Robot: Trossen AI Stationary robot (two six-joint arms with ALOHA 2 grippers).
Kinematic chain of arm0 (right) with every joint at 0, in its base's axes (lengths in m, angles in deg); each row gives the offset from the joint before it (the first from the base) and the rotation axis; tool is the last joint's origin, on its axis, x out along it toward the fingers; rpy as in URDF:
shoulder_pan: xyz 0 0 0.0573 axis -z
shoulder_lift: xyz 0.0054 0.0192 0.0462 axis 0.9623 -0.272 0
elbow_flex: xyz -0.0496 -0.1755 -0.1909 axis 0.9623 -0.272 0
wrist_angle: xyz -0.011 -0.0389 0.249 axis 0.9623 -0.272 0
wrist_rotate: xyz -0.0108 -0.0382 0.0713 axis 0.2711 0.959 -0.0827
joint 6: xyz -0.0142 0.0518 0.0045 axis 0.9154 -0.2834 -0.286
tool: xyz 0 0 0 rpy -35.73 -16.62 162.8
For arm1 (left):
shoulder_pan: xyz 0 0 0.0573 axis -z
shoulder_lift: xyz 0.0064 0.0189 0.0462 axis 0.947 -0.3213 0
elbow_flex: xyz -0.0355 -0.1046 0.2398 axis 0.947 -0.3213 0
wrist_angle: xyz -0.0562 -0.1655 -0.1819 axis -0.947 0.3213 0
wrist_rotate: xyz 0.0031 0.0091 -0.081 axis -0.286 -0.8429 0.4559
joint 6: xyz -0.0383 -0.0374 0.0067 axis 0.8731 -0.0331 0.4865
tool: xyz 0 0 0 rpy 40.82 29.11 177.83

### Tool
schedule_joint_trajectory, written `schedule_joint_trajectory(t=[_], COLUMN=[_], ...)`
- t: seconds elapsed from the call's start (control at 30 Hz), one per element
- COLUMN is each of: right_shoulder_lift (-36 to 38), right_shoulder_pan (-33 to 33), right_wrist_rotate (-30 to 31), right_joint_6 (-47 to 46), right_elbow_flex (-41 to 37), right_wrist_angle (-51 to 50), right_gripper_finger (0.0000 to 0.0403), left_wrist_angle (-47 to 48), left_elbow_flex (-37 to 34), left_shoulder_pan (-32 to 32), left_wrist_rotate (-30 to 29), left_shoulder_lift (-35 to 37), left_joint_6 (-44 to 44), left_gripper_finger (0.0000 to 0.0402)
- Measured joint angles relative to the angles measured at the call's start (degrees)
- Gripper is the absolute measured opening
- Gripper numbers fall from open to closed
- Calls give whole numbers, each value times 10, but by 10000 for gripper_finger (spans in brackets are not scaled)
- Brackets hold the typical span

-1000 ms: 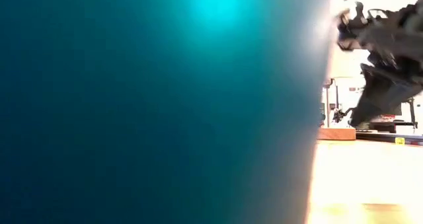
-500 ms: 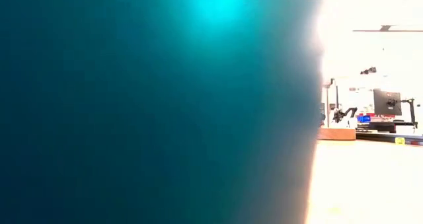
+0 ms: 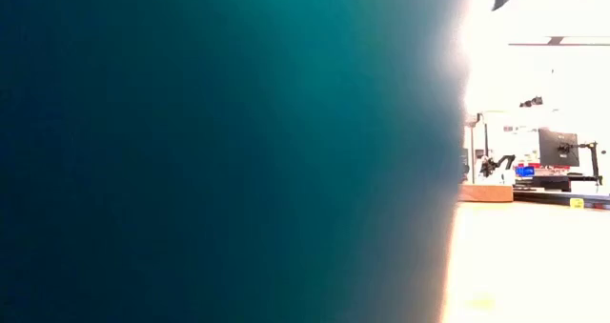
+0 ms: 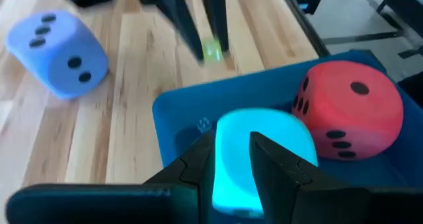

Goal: Pick & Place Dice
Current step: Put the small green die into the blue bin

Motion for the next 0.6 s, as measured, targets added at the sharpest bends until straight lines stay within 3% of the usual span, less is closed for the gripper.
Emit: schedule_joint_trajectory(t=[0.27, 0.6], right_shoulder_lift=[-60, -59], right_shoulder_pan=[14, 20], right_wrist_rotate=[-79, -84], right_joint_6=[1, 15], right_elbow_flex=[67, 69], right_wrist_angle=[-79, -75], right_gripper_finger=[40, 75], left_wrist_angle=[-17, -17], left_elbow_flex=[0, 0], left_shoulder_pan=[-1, -4], left_wrist_rotate=[-1, -2], left_shoulder_lift=[0, 0], left_joint_6=[-20, -19], left_gripper_finger=[91, 91])
